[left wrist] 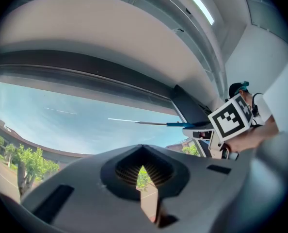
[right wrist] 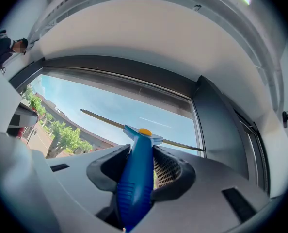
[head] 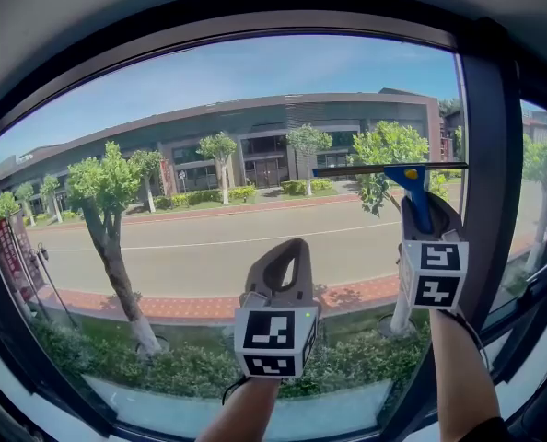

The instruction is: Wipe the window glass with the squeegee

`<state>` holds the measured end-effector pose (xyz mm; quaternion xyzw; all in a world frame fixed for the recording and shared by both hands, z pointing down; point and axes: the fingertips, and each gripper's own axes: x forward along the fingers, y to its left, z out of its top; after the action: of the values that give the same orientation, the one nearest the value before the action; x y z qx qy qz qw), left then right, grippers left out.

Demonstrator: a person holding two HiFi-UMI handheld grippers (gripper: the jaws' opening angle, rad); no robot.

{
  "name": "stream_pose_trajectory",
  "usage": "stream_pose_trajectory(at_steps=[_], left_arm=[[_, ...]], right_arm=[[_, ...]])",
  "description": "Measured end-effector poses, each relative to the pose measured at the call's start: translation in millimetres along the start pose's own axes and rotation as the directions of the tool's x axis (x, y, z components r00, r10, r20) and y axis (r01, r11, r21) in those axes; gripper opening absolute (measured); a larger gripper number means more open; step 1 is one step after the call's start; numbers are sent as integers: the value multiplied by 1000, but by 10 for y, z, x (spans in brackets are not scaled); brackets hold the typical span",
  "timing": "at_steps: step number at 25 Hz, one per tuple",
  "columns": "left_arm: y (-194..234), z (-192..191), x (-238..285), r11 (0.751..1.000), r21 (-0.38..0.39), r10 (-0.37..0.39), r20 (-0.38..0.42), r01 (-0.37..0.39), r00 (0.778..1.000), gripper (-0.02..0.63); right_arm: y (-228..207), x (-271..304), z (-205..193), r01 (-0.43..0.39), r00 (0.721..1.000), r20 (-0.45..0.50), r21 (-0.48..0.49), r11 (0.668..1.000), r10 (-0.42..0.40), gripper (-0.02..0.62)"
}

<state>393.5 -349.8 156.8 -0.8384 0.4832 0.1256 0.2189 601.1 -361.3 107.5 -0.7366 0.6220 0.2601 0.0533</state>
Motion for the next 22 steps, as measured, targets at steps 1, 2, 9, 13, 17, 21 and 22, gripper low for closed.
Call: stream_pose_trajectory(at_steps=[1, 2, 9, 13, 17, 21, 22], left_arm=[[-9, -29, -3, 1000, -1, -1, -5, 1, 1000, 2], [-14, -54, -8, 1000, -2, -1, -10, 1, 1000, 2], [-35, -192, -76, 1000, 6, 2, -32, -2, 999, 2], [-75, -310, -80, 1000, -5, -4, -52, 4, 999, 2], [-92, -421, -70, 1000, -29, -7, -75, 5, 997, 2], [-100, -475, -86, 1000, -27, -11, -80, 9, 997, 2], [-102, -488, -96, 1000, -28, -12, -80, 10, 997, 2]], right_arm=[[3, -12, -24, 1, 1000, -1, 0, 1000, -1, 140], [9, -24, -47, 2, 1000, -2, 0, 1000, -2, 140], [62, -115, -185, 0, 1000, 0, -9, 1000, 0, 140], [56, -153, -298, 2, 1000, -5, -12, 1000, -2, 140], [57, -187, -372, 0, 1000, -6, -7, 1000, 0, 140], [72, -226, -467, 0, 1000, -8, -7, 1000, 0, 140], [76, -238, -494, -1, 1000, -8, -8, 1000, 1, 140]])
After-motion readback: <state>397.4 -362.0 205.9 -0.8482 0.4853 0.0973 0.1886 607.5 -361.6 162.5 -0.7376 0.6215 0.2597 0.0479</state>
